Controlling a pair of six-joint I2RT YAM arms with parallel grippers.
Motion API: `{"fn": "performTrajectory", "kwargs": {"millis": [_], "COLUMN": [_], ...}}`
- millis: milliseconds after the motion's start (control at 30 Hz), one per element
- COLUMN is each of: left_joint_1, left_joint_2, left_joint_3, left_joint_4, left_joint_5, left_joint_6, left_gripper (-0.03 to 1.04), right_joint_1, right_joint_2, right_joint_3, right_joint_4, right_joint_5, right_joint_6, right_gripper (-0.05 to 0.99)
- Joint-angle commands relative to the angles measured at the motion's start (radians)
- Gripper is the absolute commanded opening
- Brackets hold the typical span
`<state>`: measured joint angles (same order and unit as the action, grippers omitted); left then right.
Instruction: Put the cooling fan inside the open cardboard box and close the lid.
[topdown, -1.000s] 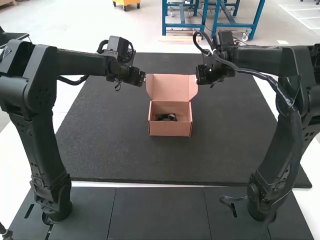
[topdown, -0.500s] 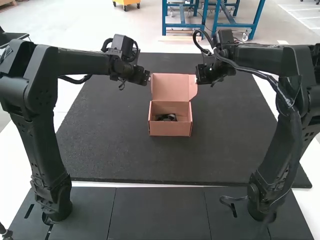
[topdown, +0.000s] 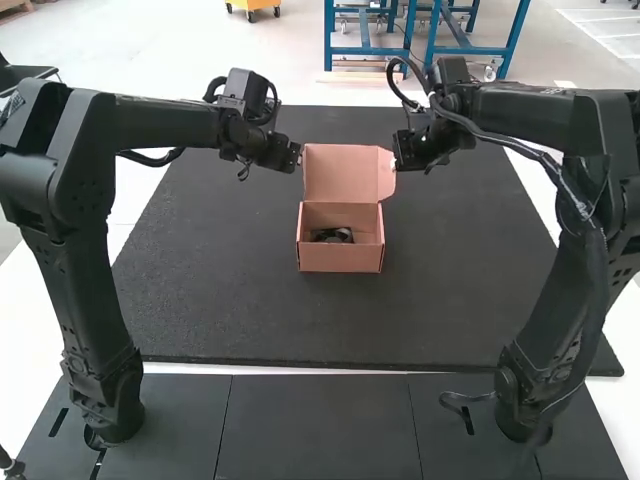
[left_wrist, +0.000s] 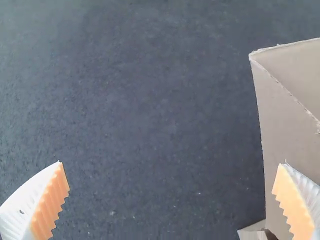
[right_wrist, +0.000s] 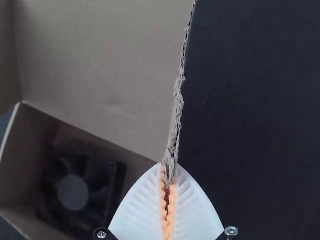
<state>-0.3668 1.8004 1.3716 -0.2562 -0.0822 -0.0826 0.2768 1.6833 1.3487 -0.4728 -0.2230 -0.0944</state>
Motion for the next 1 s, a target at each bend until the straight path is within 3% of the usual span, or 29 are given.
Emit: {"fn": "performTrajectory", "kwargs": {"millis": [0, 967], "left_joint_1": [-0.004, -0.024], "left_joint_2": [-0.061, -0.138], "left_joint_3": [0.029, -0.008], "left_joint_4": [-0.005, -0.057], "left_joint_5": [0.006, 0.013], "left_joint_6": [-0.019, -0.023], "left_gripper": [0.96, 0.96], "right_joint_1": [0.002, 0.021], "right_joint_2": [-0.043, -0.1], "right_joint_3": [0.027, 0.001], "right_joint_4": [-0.012, -0.099], "right_joint_5": [-0.029, -0.05], "right_joint_6": [-0.027, -0.044], "right_gripper": [-0.02, -0.02]}}
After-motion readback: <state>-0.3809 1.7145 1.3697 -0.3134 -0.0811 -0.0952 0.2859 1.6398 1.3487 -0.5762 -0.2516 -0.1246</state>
